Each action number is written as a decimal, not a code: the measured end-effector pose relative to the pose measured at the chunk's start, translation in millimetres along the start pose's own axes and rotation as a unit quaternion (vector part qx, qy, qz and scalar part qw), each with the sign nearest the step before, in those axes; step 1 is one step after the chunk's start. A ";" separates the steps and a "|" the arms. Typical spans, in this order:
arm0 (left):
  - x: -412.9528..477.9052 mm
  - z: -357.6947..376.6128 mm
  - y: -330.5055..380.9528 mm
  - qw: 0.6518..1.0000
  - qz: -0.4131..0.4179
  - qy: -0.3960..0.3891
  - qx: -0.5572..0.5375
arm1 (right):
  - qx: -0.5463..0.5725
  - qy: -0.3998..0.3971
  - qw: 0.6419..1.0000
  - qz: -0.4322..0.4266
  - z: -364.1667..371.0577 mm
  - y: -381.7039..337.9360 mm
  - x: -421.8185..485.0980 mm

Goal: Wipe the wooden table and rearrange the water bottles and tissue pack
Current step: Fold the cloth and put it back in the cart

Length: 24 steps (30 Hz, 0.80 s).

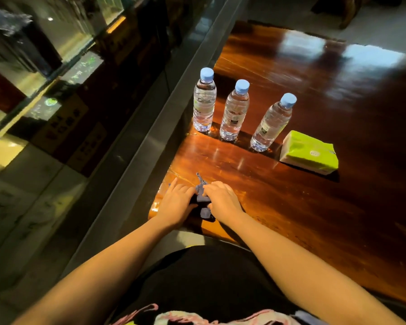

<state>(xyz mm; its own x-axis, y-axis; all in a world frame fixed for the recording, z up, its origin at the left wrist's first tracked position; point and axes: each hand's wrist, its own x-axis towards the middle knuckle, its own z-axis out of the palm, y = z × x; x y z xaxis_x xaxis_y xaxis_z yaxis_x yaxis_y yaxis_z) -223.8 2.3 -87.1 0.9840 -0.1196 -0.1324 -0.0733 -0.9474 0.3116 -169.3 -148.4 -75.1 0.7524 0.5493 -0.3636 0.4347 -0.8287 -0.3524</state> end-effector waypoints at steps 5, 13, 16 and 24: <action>-4.7 -6.8 11.2 0.996 -0.083 0.001 -0.036 | -0.025 -0.024 0.997 -0.062 -21.7 -1.7 8.2; -30.8 -14.0 39.2 0.975 -0.196 0.089 -0.054 | -0.075 -0.057 0.976 -0.197 -34.6 -0.7 18.2; -51.2 -17.9 45.8 0.958 -0.262 0.111 -0.028 | -0.092 -0.069 0.967 -0.225 -24.2 -18.3 21.3; -134.7 -19.2 48.7 0.879 -0.466 0.100 -0.020 | -0.194 -0.133 0.865 -0.443 -18.9 -91.6 13.7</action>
<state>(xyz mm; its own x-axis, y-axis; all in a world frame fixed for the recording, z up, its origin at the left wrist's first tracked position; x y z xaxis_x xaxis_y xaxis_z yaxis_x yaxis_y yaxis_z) -356.8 -22.0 -36.0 0.6230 0.7609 -0.1812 0.7814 -0.5949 0.1886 -189.5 -67.0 -31.5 -0.0783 0.9501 -0.3020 0.9545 -0.0159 -0.2976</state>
